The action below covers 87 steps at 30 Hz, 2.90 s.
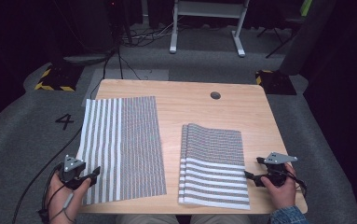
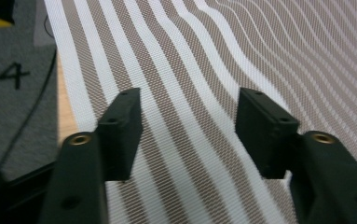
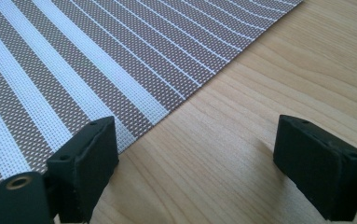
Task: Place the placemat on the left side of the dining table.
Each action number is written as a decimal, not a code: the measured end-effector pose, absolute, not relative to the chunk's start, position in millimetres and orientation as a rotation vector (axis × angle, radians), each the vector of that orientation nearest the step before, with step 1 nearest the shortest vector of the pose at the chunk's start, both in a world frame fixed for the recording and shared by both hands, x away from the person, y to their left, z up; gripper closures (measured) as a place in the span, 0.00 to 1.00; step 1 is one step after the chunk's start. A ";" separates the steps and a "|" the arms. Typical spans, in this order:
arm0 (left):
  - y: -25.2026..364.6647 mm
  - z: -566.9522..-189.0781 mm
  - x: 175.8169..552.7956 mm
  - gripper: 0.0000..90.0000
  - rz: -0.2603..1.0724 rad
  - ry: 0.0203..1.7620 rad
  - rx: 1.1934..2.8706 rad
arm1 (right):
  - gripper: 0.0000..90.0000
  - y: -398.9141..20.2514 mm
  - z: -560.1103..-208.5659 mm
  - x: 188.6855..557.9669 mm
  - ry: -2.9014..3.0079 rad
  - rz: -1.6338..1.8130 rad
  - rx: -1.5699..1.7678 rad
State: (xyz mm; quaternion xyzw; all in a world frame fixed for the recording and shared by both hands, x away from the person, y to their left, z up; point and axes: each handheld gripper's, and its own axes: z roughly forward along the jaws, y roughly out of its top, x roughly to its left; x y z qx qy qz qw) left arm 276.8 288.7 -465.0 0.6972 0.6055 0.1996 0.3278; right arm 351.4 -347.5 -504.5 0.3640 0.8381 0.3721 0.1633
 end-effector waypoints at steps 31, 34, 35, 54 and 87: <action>260.2 -502.1 347.7 0.38 0.551 1.419 1.963 | 0.15 -347.7 -504.1 349.0 2.397 1.058 1.033; 262.9 -502.5 355.2 0.38 0.552 1.419 1.953 | 0.15 -347.7 -504.1 349.0 2.396 1.058 1.033; 263.3 -502.3 356.1 0.39 0.555 1.431 1.948 | 0.15 -347.7 -504.1 349.0 2.396 1.058 1.033; 204.4 -499.9 325.9 0.33 0.547 1.406 2.000 | 0.15 -347.6 -504.0 349.1 2.397 1.059 1.036; 182.4 -467.2 295.6 0.32 0.519 1.304 1.995 | 0.15 -347.6 -504.3 350.3 2.399 1.057 1.027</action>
